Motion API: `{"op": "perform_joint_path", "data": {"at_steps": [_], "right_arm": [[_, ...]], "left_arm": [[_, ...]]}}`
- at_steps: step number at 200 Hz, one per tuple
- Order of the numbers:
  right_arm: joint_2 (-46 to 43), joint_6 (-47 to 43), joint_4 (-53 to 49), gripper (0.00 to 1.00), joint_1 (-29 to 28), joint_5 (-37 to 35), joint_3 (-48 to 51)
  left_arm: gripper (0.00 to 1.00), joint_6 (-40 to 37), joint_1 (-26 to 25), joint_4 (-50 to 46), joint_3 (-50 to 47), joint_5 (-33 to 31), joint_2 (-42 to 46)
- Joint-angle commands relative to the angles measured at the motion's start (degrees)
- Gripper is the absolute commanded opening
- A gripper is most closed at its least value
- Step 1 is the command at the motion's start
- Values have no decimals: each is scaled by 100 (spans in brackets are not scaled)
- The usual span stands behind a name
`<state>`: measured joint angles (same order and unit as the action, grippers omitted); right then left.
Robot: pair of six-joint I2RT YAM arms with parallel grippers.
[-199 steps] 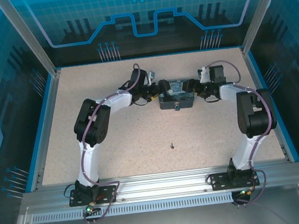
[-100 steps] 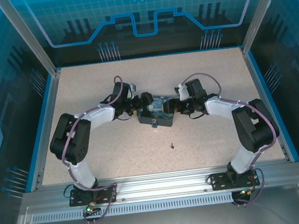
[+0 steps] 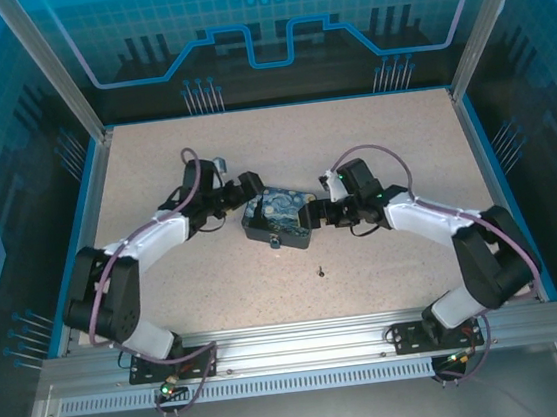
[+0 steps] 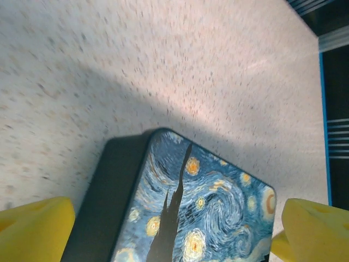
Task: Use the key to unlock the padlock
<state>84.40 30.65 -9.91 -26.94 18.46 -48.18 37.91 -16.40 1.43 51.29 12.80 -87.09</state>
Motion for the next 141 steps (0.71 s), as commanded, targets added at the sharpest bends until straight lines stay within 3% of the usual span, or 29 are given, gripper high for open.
{"op": "perform_joint_path", "data": {"at_steps": [1,27,63,90,141], "right_arm": [[-568,27,-786,89,-96,-655,263],[-1070,309,-1395,82,-458,-1082,551],[-1084,873,-1769,74,-1226,-1702,695],[-697,1193,-1760,69,-1589,-2025,567],[449,1354,-2073,69,-2177,-2941,-354]], "left_arm": [[99,-358,186,-262,-196,-225,697],[99,-591,212,-465,-395,-259,1445],[99,-607,217,-733,-780,-356,2271],[99,-614,217,-846,-1005,-401,2702],[99,-661,225,-956,-1129,-337,2912]]}}
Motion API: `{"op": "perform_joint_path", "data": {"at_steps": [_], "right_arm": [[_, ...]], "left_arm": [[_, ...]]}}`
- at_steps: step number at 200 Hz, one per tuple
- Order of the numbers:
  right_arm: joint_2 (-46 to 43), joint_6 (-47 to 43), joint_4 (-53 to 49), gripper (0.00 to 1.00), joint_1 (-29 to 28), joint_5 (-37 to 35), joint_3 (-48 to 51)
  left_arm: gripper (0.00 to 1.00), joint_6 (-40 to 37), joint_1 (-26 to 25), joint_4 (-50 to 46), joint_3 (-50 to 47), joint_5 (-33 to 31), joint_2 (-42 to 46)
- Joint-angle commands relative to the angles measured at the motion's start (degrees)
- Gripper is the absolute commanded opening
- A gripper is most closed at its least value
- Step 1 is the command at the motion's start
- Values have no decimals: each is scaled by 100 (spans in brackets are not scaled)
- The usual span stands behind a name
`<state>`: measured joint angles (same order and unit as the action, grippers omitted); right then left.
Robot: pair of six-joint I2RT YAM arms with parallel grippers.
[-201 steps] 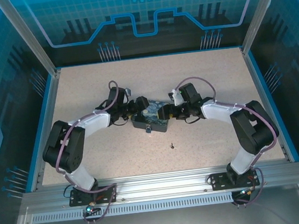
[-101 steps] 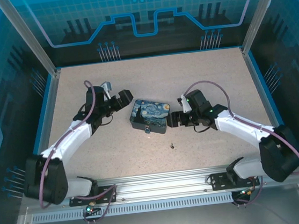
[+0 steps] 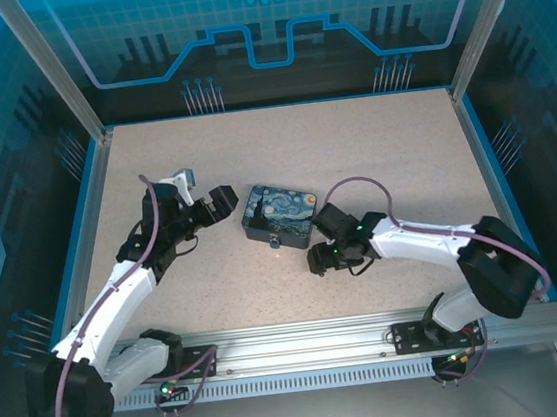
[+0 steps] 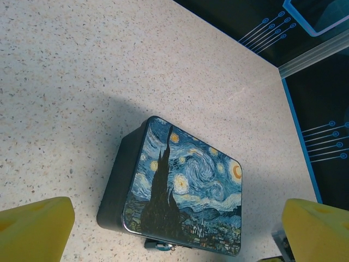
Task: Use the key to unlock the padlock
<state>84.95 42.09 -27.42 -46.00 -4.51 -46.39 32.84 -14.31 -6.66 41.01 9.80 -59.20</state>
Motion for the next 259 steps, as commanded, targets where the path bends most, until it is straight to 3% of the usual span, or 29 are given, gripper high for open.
{"op": "perform_joint_path", "data": {"at_steps": [1,81,259], "right_arm": [[415,216,-332,68,-283,-663,-562],[1331,500,-574,61,-595,-908,-783],[429,698,-693,45,-609,-353,213]], "left_arm": [[99,-155,16,-154,-106,-39,126],[99,-158,60,-233,-208,55,172],[99,-155,64,-264,-138,39,102]]}}
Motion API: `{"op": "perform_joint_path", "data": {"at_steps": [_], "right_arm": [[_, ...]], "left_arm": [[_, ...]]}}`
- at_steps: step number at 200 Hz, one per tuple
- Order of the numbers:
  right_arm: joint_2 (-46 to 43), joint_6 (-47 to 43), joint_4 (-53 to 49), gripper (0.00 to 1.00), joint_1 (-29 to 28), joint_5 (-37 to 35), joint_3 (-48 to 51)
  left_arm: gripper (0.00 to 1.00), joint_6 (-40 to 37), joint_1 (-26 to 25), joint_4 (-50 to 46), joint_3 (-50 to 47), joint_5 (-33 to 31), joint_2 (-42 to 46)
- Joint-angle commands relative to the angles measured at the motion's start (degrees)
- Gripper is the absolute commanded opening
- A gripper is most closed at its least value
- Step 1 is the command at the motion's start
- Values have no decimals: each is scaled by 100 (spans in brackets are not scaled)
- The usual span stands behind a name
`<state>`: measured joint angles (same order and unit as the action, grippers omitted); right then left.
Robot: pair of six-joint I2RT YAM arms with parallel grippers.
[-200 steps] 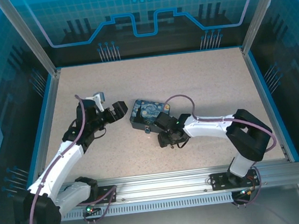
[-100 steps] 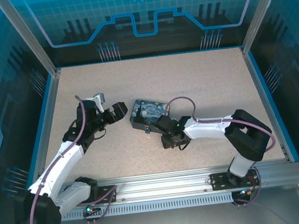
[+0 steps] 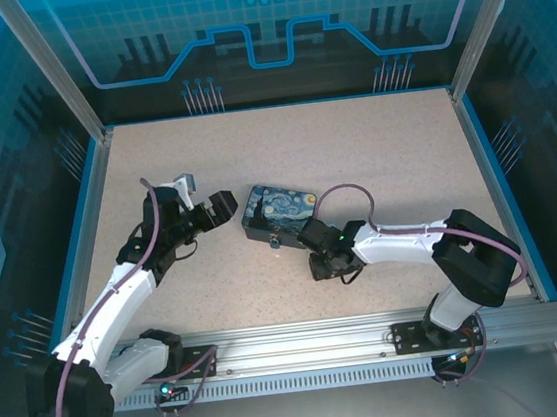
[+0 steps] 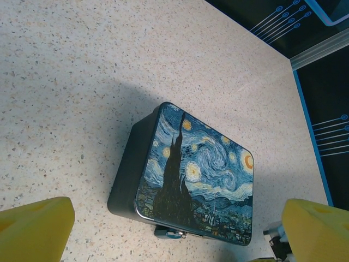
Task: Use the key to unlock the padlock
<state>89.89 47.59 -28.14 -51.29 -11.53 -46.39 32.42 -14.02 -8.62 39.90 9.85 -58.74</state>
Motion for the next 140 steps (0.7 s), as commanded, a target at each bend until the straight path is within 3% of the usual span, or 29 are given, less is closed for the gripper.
{"op": "perform_joint_path", "data": {"at_steps": [1,85,140], "right_arm": [[-67,151,-626,45,-86,346,216],[-200,295,-748,39,-195,487,350],[-191,313,-736,30,-211,500,377]], "left_arm": [[99,-109,34,-68,-26,30,51],[99,-90,34,-17,-18,52,-41],[99,-83,32,-17,-17,61,-41]]}}
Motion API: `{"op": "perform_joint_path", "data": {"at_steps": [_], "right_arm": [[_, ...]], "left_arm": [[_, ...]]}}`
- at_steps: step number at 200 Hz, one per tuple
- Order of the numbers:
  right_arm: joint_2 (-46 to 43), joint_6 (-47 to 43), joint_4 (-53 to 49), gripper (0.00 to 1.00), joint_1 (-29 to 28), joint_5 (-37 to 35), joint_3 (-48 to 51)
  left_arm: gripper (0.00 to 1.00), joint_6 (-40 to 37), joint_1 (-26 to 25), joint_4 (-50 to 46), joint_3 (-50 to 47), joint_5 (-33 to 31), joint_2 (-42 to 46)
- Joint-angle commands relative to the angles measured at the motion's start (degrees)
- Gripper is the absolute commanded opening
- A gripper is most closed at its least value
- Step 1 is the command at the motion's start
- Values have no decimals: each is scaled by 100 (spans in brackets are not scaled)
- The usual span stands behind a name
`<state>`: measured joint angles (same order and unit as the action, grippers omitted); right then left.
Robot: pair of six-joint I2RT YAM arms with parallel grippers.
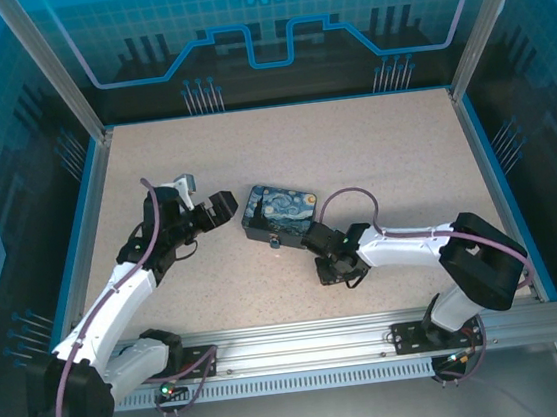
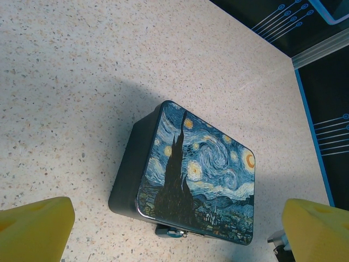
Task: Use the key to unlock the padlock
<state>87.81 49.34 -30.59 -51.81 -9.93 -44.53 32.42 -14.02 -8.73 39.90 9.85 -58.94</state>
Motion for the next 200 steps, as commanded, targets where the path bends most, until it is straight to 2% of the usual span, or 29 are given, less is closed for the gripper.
{"op": "perform_joint_path", "data": {"at_steps": [1,41,80,140,200], "right_arm": [[17,137,-491,30,-161,342,187],[0,143,-497,20,-161,343,195],[-36,112,-510,16,-162,333,192],[-265,-37,-568,15,-159,99,130],[-832,-621,-149,15,-42,-161,141]], "left_arm": [[99,-85,32,-6,-22,61,-21],[99,-76,35,-6,-12,67,-21],[99,-75,40,-6,-9,69,-21],[99,-80,31,-32,17,105,-21],[99,41,31,-155,140,503,5]]}}
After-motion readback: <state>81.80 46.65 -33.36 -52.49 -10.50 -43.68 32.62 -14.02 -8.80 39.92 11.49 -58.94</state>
